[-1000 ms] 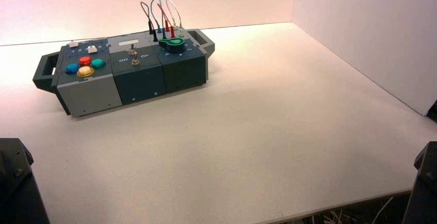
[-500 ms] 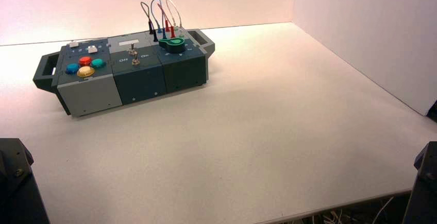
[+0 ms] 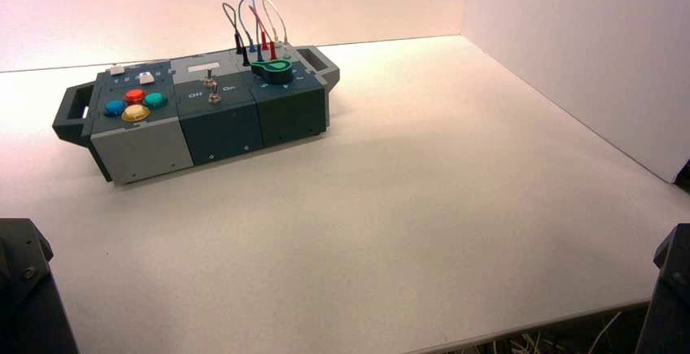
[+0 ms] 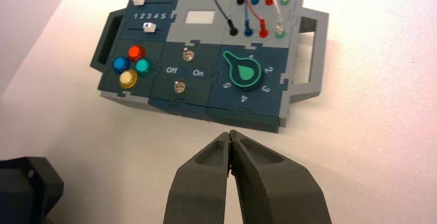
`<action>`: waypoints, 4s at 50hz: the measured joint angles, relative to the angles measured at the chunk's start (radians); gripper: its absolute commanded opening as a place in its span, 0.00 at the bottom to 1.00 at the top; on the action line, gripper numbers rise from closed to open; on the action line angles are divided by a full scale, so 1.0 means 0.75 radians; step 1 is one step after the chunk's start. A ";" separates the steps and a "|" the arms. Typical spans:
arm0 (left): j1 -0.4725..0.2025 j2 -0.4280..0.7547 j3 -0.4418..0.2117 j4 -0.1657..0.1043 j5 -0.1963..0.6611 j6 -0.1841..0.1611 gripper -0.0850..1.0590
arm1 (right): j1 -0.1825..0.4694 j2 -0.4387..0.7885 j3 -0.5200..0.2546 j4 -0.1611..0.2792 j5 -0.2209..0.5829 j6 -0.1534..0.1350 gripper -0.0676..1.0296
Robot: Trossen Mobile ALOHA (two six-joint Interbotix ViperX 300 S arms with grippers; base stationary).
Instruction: Push the green button with the left gripper.
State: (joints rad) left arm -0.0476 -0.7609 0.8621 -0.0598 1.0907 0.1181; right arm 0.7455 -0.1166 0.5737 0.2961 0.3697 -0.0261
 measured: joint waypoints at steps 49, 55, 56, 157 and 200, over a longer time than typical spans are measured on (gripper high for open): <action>-0.002 0.505 -0.076 0.002 -0.235 0.027 0.05 | -0.016 0.002 0.010 0.002 -0.016 0.000 0.04; -0.006 0.552 -0.076 0.002 -0.243 0.031 0.05 | -0.016 0.008 0.010 0.002 -0.018 0.000 0.04; -0.006 0.558 -0.076 0.002 -0.247 0.031 0.05 | -0.016 0.010 0.010 0.004 -0.018 0.000 0.04; -0.035 0.976 -0.115 -0.043 -0.556 0.047 0.05 | -0.061 0.018 0.041 0.002 -0.039 0.000 0.04; -0.065 0.986 -0.104 -0.053 -0.577 0.053 0.05 | -0.072 0.016 0.057 0.004 -0.047 0.000 0.04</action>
State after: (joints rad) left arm -0.0966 -0.0215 0.7839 -0.0997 0.6581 0.1580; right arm 0.6918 -0.1043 0.6167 0.2991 0.3344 -0.0261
